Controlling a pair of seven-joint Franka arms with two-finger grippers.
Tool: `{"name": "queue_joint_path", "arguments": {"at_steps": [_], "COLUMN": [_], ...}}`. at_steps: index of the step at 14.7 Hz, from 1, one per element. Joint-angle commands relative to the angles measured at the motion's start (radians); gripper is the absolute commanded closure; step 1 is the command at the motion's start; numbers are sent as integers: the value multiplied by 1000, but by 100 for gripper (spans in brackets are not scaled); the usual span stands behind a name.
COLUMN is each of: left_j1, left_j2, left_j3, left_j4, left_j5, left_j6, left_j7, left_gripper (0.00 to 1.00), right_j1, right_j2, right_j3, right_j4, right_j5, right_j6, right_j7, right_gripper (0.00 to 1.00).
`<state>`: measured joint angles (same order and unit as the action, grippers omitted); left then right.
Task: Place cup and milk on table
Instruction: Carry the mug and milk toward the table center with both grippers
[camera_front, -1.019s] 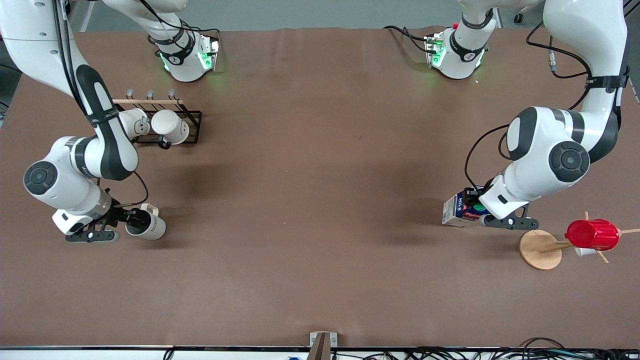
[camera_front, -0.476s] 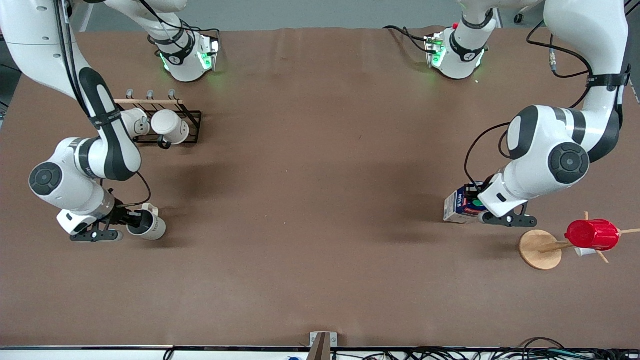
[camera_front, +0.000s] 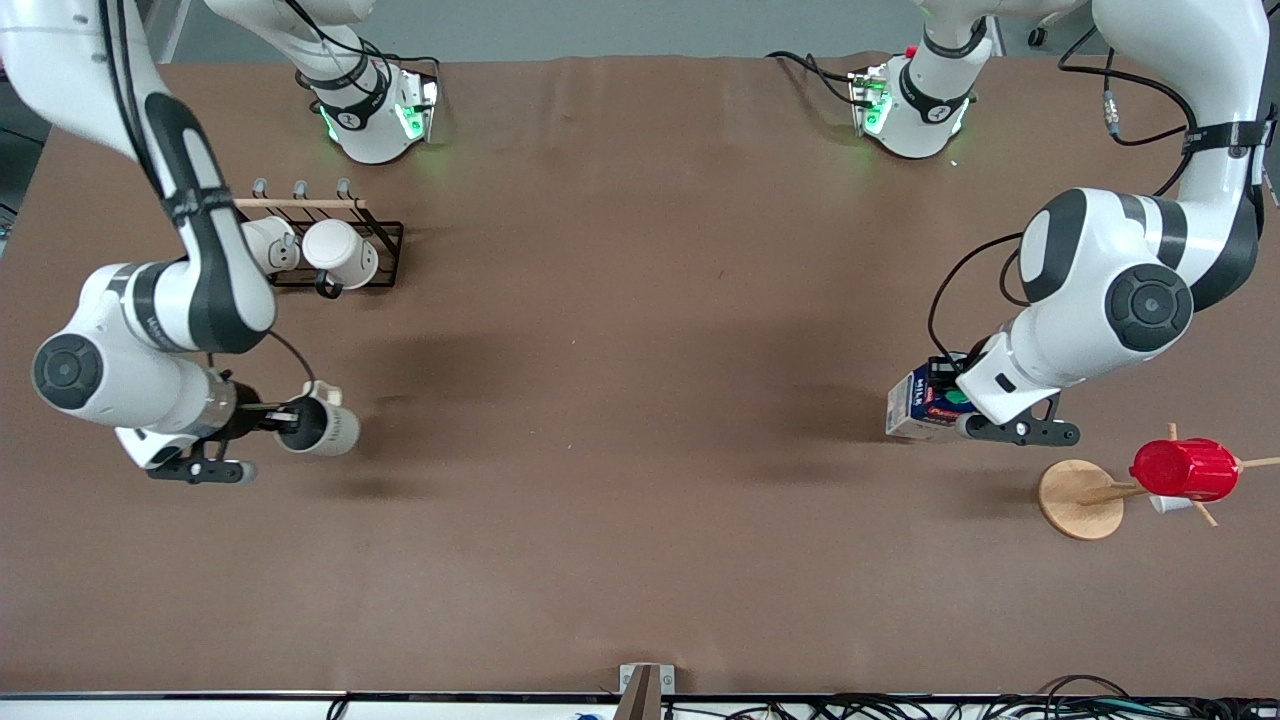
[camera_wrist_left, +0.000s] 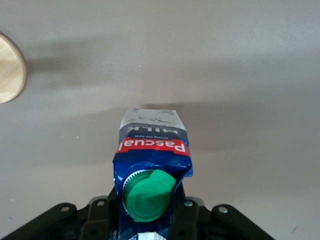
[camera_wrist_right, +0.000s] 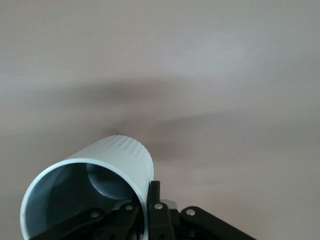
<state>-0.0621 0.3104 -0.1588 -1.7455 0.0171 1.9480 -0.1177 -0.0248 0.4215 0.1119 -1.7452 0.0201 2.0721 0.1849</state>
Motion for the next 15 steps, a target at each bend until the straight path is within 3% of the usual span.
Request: {"name": "queue_joint_path", "arguments": {"at_steps": [1, 2, 5, 9, 11, 15], "left_j1": [1, -1, -8, -51, -102, -183], "left_j2": [-8, -7, 7, 64, 98, 171], "left_j3": [-44, -60, -110, -150, -148, -148], "left_j4": [37, 41, 67, 132, 162, 219], "left_j5": [-3, -3, -3, -2, 0, 0], "left_j6": [-38, -38, -38, -35, -35, -26], "left_j7": [-84, -120, -235, -379, -463, -598], "left_gripper": [59, 59, 59, 59, 59, 59], "right_j1": [20, 37, 175, 354, 428, 497], "right_j2": [-21, -18, -7, 112, 198, 282], "right_j3": [164, 205, 245, 249, 249, 247], "right_j4": [3, 9, 61, 151, 208, 216], "right_j5": [-3, -12, -69, -158, -161, -248], "right_j6": [-12, -7, -1, 8, 71, 218], "right_j7": [271, 333, 546, 829, 921, 1007], "right_gripper": [100, 100, 100, 100, 100, 99]}}
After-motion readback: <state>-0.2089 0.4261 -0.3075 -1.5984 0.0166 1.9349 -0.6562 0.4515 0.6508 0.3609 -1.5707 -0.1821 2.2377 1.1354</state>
